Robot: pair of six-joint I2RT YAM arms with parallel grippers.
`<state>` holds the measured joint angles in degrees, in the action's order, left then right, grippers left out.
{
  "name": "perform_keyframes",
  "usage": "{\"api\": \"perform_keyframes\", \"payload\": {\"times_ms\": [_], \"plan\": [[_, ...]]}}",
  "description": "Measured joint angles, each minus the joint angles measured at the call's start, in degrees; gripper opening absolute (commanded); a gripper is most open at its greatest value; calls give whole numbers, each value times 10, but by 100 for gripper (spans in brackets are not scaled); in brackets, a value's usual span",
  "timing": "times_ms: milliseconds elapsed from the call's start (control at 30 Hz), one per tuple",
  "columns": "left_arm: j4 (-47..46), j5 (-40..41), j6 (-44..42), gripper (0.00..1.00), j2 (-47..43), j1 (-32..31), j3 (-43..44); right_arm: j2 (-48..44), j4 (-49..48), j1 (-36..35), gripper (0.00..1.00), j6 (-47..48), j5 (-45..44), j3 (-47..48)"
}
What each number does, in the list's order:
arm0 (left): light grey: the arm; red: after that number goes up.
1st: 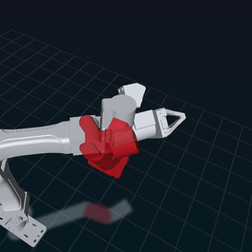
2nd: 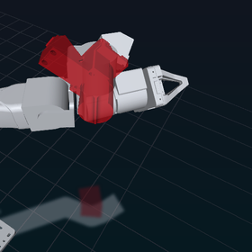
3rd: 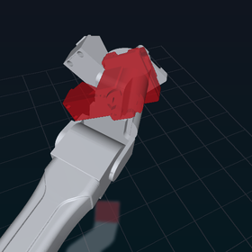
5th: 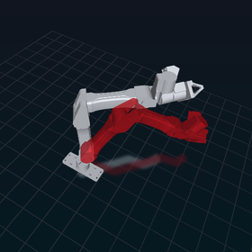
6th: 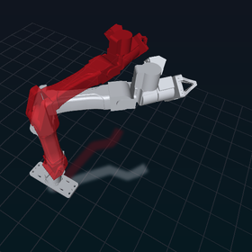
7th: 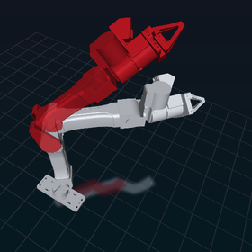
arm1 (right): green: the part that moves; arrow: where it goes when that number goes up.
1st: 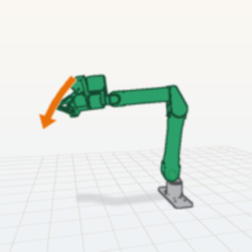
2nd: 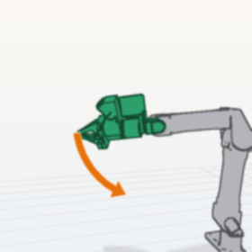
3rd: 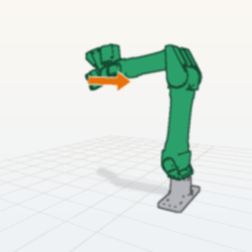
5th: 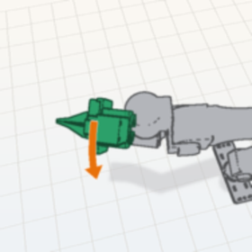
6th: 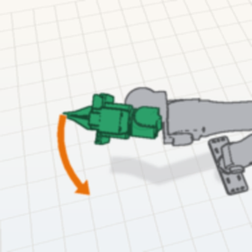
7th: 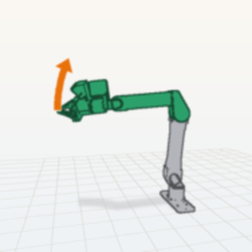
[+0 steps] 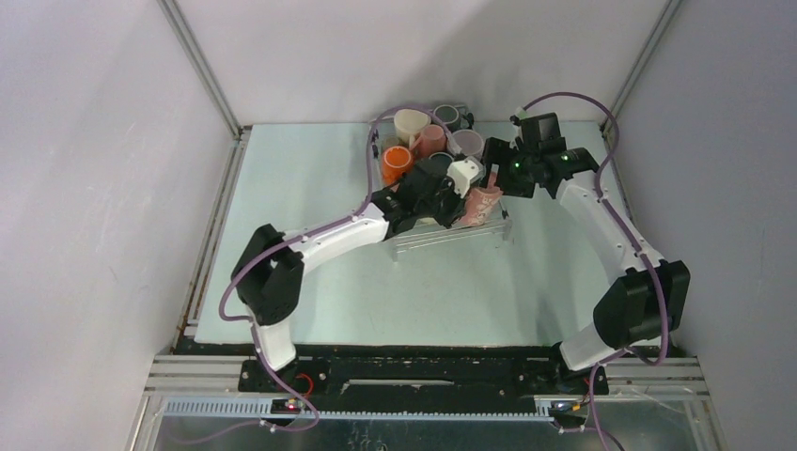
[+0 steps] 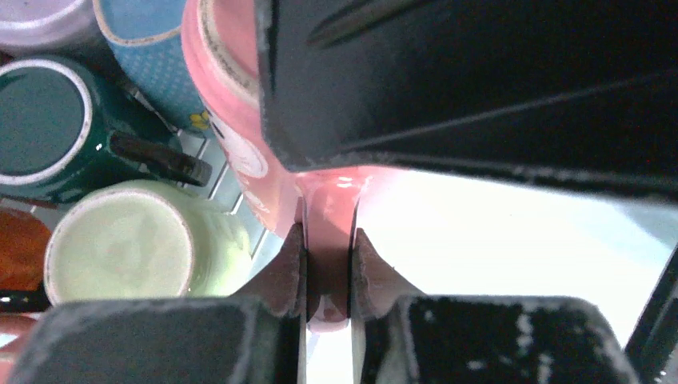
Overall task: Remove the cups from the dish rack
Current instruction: Unload the cup from the dish rack.
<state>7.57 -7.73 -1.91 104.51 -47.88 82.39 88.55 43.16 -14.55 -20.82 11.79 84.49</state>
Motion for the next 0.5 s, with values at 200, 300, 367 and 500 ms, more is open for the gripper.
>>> {"api": "perform_keyframes", "payload": {"times_ms": [200, 300, 367, 500], "plan": [[-21, -7, 22, 0, -42, 0, -44, -24, 8, -21, 93, -6, -2, 0], [-27, -8, 31, 0, -58, 0, -62, -31, 8, -30, 95, -8, -4, 0], [-30, -9, 36, 0, -66, 0, -71, -33, 9, -36, 97, -10, -8, 0], [-40, -10, 45, 0, -80, 0, -93, -39, 8, -42, 99, -15, -10, 0]]}}
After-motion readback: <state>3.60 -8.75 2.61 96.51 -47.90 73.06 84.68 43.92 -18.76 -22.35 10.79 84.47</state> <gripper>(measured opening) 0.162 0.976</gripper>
